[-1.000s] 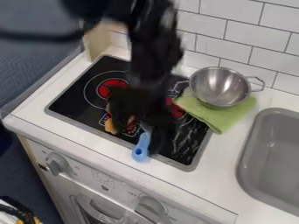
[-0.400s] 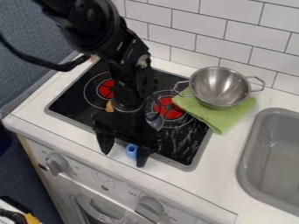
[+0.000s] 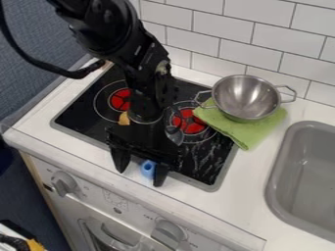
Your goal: Take the blue spoon and put it on the upper left of the burner
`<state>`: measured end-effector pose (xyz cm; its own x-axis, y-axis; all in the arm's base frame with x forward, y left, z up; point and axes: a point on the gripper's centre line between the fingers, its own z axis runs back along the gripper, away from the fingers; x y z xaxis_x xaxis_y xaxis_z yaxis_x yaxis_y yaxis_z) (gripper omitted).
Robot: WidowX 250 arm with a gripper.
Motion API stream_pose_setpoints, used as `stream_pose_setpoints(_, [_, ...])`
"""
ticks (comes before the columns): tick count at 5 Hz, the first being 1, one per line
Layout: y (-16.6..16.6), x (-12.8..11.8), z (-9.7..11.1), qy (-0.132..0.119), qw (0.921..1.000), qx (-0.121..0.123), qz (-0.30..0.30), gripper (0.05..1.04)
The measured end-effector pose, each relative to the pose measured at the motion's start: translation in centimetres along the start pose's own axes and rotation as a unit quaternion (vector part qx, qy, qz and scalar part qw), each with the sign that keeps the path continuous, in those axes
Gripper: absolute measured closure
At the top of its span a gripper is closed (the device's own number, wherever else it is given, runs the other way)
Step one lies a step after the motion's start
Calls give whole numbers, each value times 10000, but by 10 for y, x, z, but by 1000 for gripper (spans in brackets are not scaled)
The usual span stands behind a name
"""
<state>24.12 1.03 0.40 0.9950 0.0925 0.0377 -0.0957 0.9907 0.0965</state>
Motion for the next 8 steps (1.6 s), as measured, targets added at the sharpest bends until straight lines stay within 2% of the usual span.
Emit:
stream_pose_setpoints(1, [-3, 0, 1, -14, 10000, -28, -76, 406])
stream_pose_setpoints(2, [-4, 4, 9, -175, 9997, -79, -164, 653])
stream_pose_setpoints(3, [-8, 4, 17, -217, 9991, -222, -276, 664])
stream_pose_setpoints(4, [-2, 24, 50, -384, 9983, -332, -277, 664])
stream_pose_setpoints(5, [36, 49, 71, -567, 9968, -191, 521, 664])
stream_pose_setpoints(6, [77, 72, 49, -377, 9922, -199, 1172, 664])
stream_pose_setpoints(7, [106, 102, 26, -52, 9927, 39, 1202, 664])
stream_pose_setpoints(8, [128, 112, 9, 48, 9889, -33, 1483, 664])
